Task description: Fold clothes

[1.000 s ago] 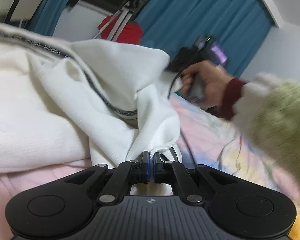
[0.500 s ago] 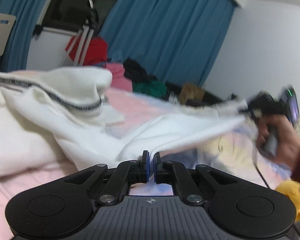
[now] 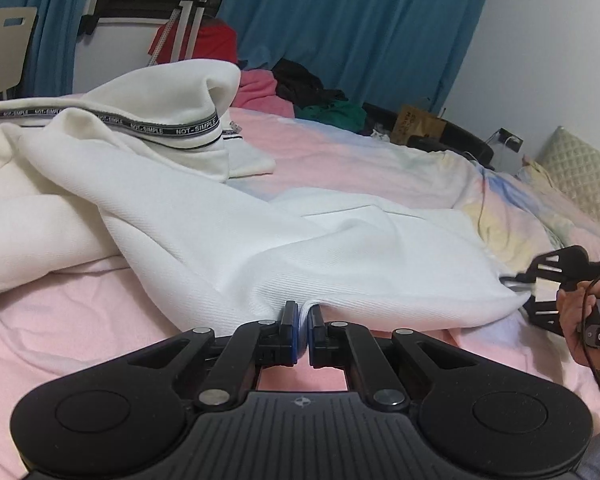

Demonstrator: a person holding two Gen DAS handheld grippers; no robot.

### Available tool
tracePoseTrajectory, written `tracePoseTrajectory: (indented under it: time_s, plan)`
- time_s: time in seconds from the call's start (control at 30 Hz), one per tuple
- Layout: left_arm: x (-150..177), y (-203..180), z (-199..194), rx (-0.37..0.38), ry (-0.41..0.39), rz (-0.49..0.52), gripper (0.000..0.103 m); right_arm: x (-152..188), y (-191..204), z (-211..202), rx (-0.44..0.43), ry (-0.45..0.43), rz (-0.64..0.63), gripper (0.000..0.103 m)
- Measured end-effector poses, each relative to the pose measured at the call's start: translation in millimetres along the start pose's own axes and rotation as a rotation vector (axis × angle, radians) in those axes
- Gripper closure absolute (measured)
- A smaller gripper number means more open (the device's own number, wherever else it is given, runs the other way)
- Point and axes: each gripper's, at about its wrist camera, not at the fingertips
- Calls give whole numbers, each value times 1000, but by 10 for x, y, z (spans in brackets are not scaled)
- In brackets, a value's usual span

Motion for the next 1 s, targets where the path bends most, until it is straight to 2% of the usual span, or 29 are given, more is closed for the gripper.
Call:
tracePoseTrajectory:
  time_s: [0.07,0.1,0.17,0.23,0.27,0.33,0.37,0.4,0.5,0.63,0.7,0.8,0.9,1.0]
  plan:
    - [5,-16,-15,-4,2,0,98,0,-4,32,-28,-12,30,59]
    - [5,-26,-26,-4,-1,1,98,0,-6,49,-42,-18,45,55]
    - [7,-36,-63,5,-15,-10,97,13,8,86,-59,-30,58,54]
    - [-1,-25,-77,14,-23,-32,97,39,70,134,-24,-34,-8,56]
    - [0,-11,-67,17,-23,-43,97,42,94,156,-7,-34,-39,58]
    - [-7,-7,-54,22,-27,-55,97,49,141,198,27,-34,-103,74]
    - [-10,-8,-56,24,-30,-57,97,42,162,212,40,-35,-128,87]
    - [-16,-15,-56,26,-34,-56,97,17,179,214,43,-38,-140,89]
    - [-33,-32,-67,36,-47,-54,97,-26,230,148,36,-71,-158,92]
    - [-51,-60,-131,72,-70,-45,95,-100,342,-78,-13,-175,-186,95]
    - [-59,-85,-158,93,-81,-34,91,-183,431,-120,-28,-229,-206,97]
    - [-58,-174,-172,116,-79,28,89,-270,399,-196,-5,-283,-237,97]
    - [-55,-245,-177,137,-71,91,89,-353,312,-90,58,-279,-264,97]
    - [-14,-275,-152,135,-46,99,89,-394,235,21,124,-271,-285,97]
Point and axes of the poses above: each gripper's, at about its wrist camera, not at the fingertips, and z roughly the way its jaws point, y to its left, x to its underside, and after that the axes turned 1 degree about y, right-handed
